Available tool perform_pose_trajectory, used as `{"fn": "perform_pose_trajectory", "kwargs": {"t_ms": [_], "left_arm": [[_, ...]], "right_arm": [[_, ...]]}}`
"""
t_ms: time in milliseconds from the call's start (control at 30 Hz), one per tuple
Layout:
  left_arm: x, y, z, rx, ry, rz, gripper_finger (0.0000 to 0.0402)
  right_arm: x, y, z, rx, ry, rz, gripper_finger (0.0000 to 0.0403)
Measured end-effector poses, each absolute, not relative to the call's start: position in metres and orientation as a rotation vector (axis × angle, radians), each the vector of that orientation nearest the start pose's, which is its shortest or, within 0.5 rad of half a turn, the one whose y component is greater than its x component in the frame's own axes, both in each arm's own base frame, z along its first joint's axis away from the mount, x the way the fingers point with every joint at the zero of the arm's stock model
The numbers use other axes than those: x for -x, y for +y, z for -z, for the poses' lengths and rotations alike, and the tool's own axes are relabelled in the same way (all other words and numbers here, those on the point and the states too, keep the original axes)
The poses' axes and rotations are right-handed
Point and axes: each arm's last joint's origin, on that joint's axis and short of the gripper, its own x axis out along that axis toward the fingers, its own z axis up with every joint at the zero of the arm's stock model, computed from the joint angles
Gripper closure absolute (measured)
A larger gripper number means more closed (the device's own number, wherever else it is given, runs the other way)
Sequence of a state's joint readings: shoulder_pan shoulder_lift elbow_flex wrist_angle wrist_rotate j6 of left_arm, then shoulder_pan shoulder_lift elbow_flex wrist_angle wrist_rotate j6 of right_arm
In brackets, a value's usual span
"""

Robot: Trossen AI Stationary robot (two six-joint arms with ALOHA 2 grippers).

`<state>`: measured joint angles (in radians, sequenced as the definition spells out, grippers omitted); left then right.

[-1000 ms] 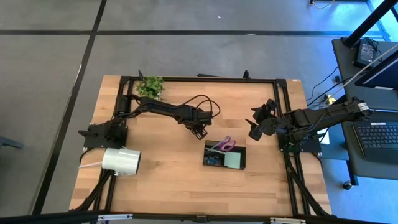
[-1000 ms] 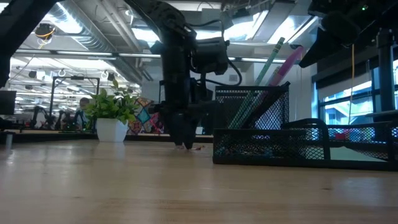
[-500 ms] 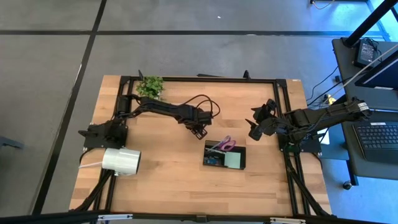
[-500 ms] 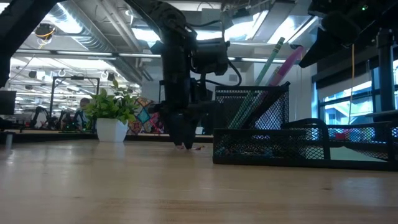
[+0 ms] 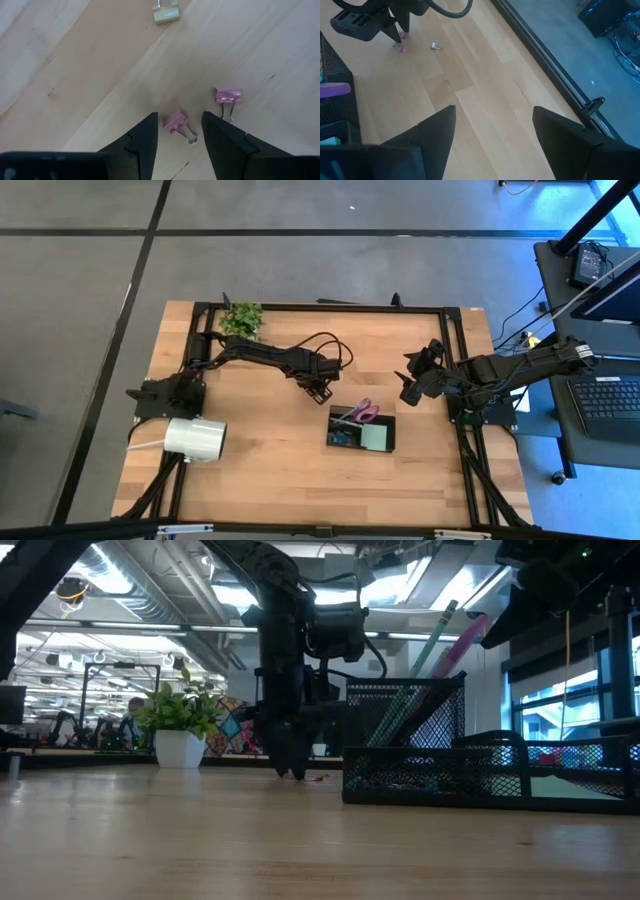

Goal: Pick and place office supplies into organizer
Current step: Put the bottom left pink binder clip into the desk organizer

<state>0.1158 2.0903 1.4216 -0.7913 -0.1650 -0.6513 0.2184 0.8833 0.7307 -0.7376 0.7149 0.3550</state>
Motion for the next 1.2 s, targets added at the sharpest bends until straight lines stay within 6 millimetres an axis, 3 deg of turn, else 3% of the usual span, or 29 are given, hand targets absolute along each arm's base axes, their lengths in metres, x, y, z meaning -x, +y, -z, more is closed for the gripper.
{"fn": "perform_pose_trajectory", "kwargs": {"t_ms": [733, 1200], "left_arm": [[-0.3871, 0.0537, -0.1314, 0.568, 1.329, -0.699, 0.0255], [-0.3883, 0.0550, -0.1315, 0.579, 1.317, -0.692, 0.0302]], "right_arm": [[-0.1604, 0.0161, -0.2599, 0.096, 0.711, 0.585, 0.0134], [-0.1604, 0.0161, -0.2599, 0.097, 0.711, 0.585, 0.0134]]}}
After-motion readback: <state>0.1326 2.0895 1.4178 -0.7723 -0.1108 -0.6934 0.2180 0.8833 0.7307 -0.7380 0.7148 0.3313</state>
